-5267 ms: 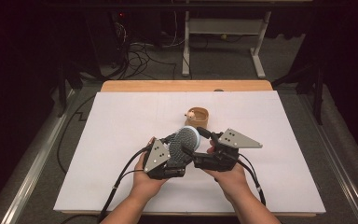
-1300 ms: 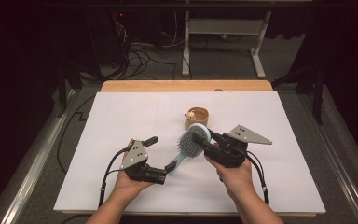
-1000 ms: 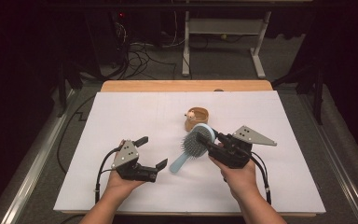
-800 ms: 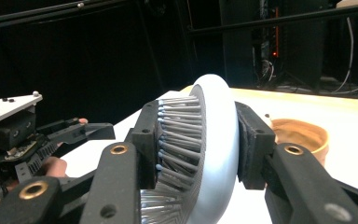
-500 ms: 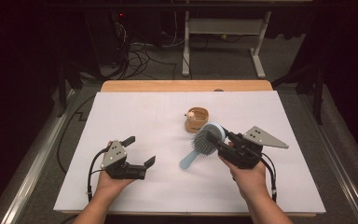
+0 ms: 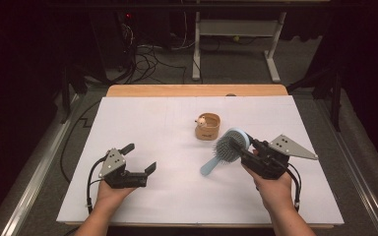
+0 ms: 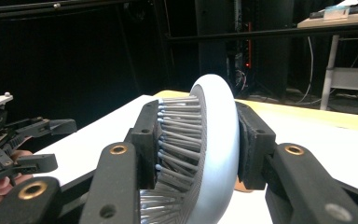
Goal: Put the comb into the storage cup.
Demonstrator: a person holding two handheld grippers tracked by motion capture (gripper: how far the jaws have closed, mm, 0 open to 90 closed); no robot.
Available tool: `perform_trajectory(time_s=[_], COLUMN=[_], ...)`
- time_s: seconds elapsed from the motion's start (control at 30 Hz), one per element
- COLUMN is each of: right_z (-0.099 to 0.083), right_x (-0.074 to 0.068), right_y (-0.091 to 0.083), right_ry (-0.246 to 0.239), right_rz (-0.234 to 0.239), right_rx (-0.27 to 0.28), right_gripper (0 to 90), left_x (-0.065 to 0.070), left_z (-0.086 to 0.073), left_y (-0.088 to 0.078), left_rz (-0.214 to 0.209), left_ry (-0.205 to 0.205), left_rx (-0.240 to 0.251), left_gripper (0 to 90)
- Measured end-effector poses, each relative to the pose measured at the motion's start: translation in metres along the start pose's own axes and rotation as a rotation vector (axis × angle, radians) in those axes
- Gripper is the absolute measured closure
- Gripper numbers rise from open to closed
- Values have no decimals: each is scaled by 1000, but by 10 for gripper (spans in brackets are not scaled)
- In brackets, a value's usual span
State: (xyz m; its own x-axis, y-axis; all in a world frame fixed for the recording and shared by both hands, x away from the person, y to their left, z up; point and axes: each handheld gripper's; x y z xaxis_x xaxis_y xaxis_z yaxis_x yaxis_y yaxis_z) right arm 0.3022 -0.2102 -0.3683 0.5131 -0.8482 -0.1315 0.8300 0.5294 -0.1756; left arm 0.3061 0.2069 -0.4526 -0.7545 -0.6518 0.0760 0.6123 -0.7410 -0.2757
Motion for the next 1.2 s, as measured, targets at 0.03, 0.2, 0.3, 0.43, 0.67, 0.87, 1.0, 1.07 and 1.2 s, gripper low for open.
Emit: perform_trajectory(time_s=[0.03, 0.2, 0.3, 0.43, 0.67, 0.87, 1.0, 1.07, 1.2], right_z=[0, 1, 1, 1, 1, 2, 2, 3, 3], right_x=[1, 6, 10, 14, 25, 32, 37, 40, 43], right_y=[-1, -6, -10, -14, -22, -29, -33, -36, -38], right_ry=[-1, -14, -23, -28, -31, -39, -50, -59, -64], right_rz=[-3, -21, -35, -51, -82, -110, -130, -141, -155], right_rx=[1, 7, 11, 16, 23, 30, 33, 33, 36], right_gripper=[598, 598, 598, 598, 598, 598, 598, 598, 598], left_x=[-1, -4, -5, -6, -6, -6, -7, -7, -7], left_z=[0, -2, -3, -4, -4, -4, -5, -5, -5], left_y=[-1, -4, -5, -6, -7, -8, -8, -8, -8], left_rz=[5, 20, 27, 34, 33, 35, 38, 38, 37], left_ry=[-3, -10, -7, -1, 7, 9, 10, 10, 10], left_rx=[4, 9, 8, 7, 4, 5, 2, 2, 2], left_gripper=[5, 5, 5, 5, 5, 5, 5, 5, 5])
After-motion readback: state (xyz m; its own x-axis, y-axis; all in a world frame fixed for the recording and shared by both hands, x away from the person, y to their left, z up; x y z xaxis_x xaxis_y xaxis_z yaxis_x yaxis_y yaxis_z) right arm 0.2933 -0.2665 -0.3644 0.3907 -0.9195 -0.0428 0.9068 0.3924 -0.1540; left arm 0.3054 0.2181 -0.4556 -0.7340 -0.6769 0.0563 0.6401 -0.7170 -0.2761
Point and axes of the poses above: each handheld gripper's, and its own axes: y roughly forward along the jaws, z roughly out of its top, x roughly to its right, and after that the axes turned 8 degrees about -z, right-handed
